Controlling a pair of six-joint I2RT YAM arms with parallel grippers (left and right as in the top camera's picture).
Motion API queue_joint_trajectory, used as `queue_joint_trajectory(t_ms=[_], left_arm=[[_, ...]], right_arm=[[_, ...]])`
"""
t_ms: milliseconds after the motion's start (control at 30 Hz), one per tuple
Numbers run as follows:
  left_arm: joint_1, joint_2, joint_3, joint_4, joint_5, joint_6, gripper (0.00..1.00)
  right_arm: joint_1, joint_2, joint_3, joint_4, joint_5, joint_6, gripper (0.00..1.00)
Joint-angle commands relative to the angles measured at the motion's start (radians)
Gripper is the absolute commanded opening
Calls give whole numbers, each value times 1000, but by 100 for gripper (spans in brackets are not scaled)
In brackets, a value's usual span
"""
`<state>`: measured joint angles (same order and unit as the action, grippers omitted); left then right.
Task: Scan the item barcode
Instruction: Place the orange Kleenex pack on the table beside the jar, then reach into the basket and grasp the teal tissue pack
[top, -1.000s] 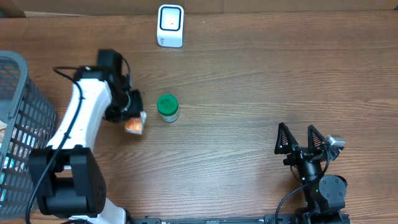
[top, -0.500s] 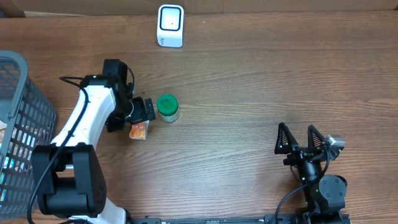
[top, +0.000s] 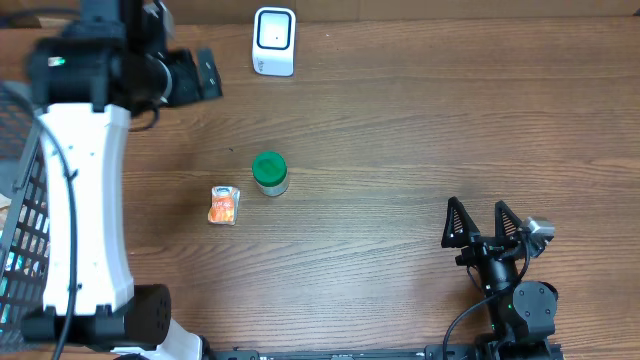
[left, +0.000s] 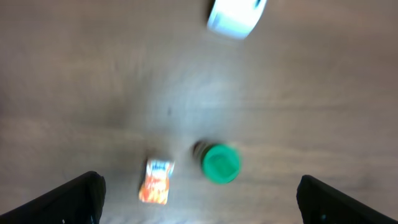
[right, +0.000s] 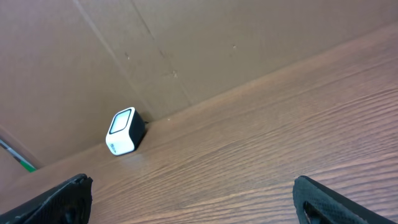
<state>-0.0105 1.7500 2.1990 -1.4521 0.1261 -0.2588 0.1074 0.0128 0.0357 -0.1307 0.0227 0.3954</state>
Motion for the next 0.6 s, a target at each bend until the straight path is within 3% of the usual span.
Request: queue_joint_trajectory(t_ms=[0,233,567], left_arm=[[29,-19,229,-47,3,20,100],[222,-20,546,-123,-16,-26,99],[698,3,562,-199,-40,-177,98]], right_arm=[[8,-9,-7,5,-2,-4,100],[8,-9,-7,5,-2,-4,100],[8,-9,-7,5,-2,-4,100]])
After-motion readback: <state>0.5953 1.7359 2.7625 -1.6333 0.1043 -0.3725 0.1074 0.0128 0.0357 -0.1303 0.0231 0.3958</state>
